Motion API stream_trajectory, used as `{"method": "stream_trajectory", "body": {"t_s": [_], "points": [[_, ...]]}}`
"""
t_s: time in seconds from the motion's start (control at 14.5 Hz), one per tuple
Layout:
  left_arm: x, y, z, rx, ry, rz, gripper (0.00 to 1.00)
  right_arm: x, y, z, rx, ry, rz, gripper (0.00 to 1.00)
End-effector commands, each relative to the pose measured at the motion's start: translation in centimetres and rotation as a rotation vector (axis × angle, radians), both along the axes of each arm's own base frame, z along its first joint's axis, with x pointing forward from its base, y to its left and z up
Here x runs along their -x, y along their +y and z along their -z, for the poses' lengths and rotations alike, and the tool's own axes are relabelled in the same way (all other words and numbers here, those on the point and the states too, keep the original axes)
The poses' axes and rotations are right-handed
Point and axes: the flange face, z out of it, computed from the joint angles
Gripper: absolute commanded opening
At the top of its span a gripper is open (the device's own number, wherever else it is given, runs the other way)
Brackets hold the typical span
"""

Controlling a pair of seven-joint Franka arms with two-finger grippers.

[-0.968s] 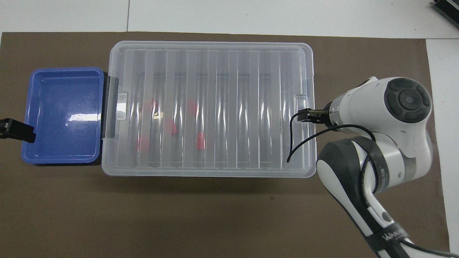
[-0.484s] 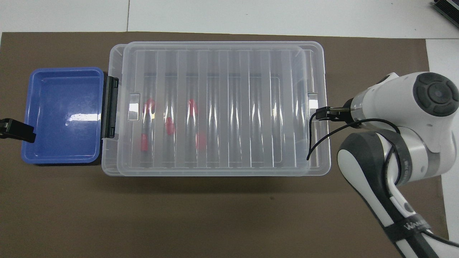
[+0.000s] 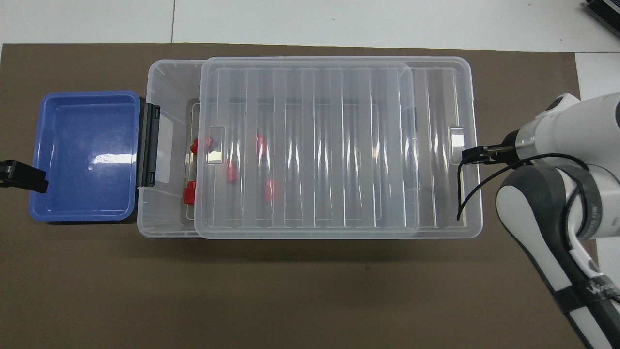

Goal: Place red block in blue tray from box
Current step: 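Slide the clear lid away from the tray with the right gripper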

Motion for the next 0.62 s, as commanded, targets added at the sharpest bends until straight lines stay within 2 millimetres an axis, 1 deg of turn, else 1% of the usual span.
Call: {"method": "stream_trajectory", "body": {"t_s": [0.0,0.41,0.55], "points": [[0.7,0.2,-0.1,0.011,-0.013,-0.001,1.00,0.8,-2.1,-0.1,0.009,0.009,-0.044,0.96],[0.7,0.2,-0.1,0.011,-0.014,-0.002,1.00,0.9,-7.0,-0.1,0.024,0.001,-0.162,0.96],[0.7,-0.1,-0.1,0.011,-0.013,0.004,1.00,0.9,-8.5,0.2,0.029,0.003,-0.216,0.96]]}}
